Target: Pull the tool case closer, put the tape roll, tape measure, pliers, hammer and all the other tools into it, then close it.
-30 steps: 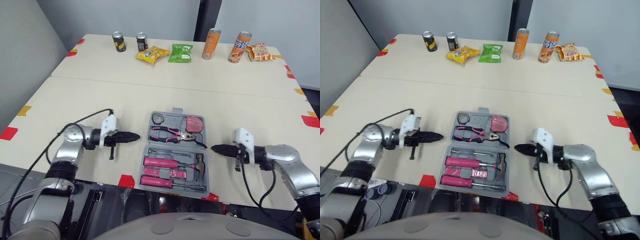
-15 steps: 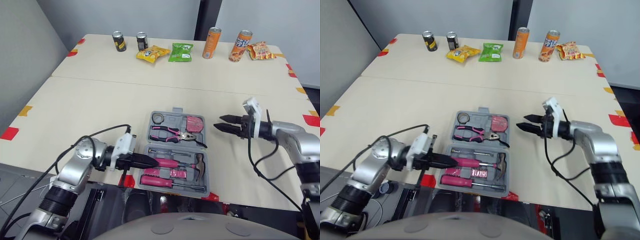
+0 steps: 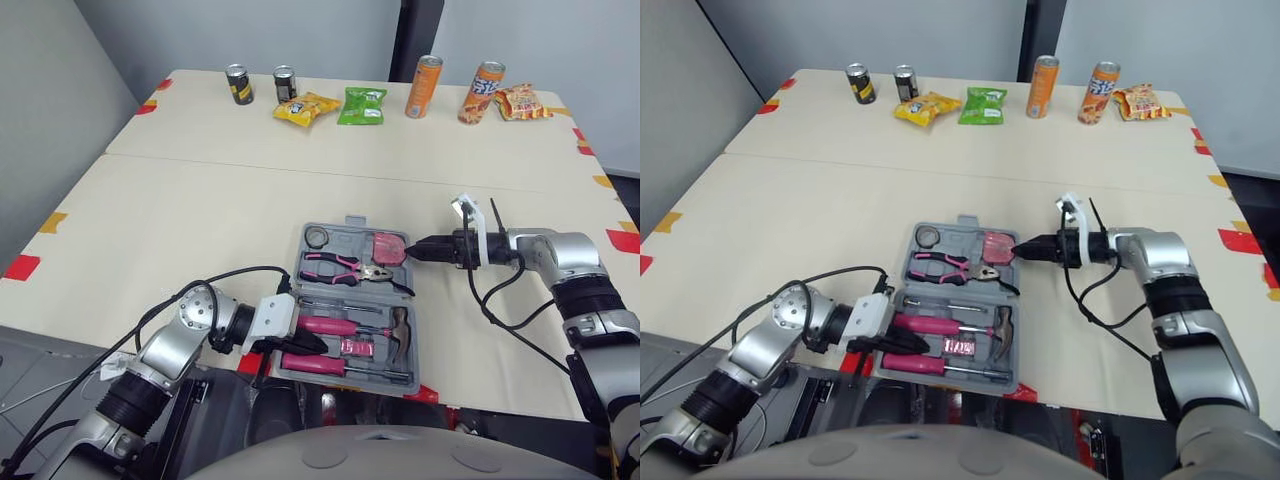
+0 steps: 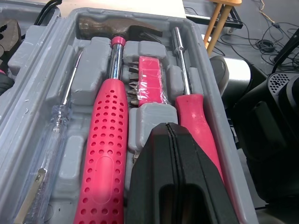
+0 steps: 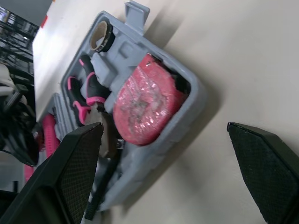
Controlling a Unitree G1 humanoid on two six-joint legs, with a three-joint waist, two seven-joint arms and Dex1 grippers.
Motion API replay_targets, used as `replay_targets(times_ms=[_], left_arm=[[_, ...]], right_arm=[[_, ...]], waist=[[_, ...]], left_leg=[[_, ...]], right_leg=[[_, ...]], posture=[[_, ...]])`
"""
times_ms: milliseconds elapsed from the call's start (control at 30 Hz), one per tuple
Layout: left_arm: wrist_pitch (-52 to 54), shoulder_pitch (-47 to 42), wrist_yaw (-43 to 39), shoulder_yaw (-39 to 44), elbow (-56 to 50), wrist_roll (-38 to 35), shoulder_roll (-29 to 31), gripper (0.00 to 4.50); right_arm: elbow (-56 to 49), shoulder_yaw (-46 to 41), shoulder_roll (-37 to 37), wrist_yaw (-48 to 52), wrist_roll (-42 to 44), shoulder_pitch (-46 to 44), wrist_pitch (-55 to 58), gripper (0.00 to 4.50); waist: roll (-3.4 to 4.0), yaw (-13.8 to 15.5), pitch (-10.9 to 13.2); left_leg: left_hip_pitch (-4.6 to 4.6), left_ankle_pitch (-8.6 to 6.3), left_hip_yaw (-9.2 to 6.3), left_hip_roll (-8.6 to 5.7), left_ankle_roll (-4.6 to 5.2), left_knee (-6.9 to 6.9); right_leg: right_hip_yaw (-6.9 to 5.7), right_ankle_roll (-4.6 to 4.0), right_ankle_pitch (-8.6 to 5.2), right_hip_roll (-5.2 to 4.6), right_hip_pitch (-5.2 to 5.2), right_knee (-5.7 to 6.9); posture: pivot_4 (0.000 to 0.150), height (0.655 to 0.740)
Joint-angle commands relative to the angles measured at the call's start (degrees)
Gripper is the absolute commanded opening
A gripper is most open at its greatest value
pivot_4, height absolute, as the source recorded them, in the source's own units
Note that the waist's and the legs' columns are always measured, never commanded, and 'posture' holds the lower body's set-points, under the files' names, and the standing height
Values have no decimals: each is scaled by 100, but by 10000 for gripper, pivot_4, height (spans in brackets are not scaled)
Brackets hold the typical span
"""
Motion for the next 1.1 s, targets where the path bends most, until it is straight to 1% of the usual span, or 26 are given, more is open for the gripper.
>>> replay_targets(times_ms=[33, 300, 467, 567, 800, 967, 1100], left_arm=[[54, 151, 149, -196, 379, 327, 73, 0], [-158, 159, 70, -356, 534, 435, 211, 0], [-211, 180, -4, -379, 555, 372, 231, 0], [-209, 204, -14, -363, 543, 348, 241, 0], [-148, 220, -63, -279, 538, 188, 227, 0], [-155, 238, -61, -129, 483, -59, 198, 0], [-23, 498, -155, 326, 55, -864, 214, 0]], right_arm=[[162, 33, 173, 73, 27, -98, 162, 44925], [408, -306, 566, 45, 245, -301, 492, 44925], [575, -735, 690, 101, 496, -356, 630, 44925], [504, -833, 692, 248, 607, -317, 690, 44925], [122, -1014, 699, 511, 1004, -172, 999, 44925], [-563, -1110, 662, 664, 1486, 90, 1361, 44925], [-1370, -1133, 519, 823, 1957, 445, 1726, 44925]], waist=[[4, 0, -19], [19, -25, -55], [21, -33, -55], [21, -39, -55], [21, -39, -56], [21, -33, -55], [20, -27, -54]], left_leg=[[1, 0, 0, 0, 0, 0], [5, 0, 5, 5, 0, 0], [5, 0, 6, 6, 0, 0], [4, 0, 9, 6, 0, 0], [1, 0, 12, 7, 0, 0], [-4, 0, 15, 8, 0, -2], [-6, -1, 16, 12, -2, -4]], right_leg=[[0, 0, 0, 0, 0, 1], [3, -5, -3, 1, -1, 2], [3, -7, -3, 1, -4, 5], [5, -9, -5, 1, -8, 17], [8, -14, -8, 1, -18, 27], [10, -16, -9, 3, -30, 30], [11, -18, -10, 9, -34, 29]], posture=[[1500, 7400], [1500, 7400], [1500, 7400], [1500, 7400], [1500, 7400], [1500, 7400], [1500, 7400]])
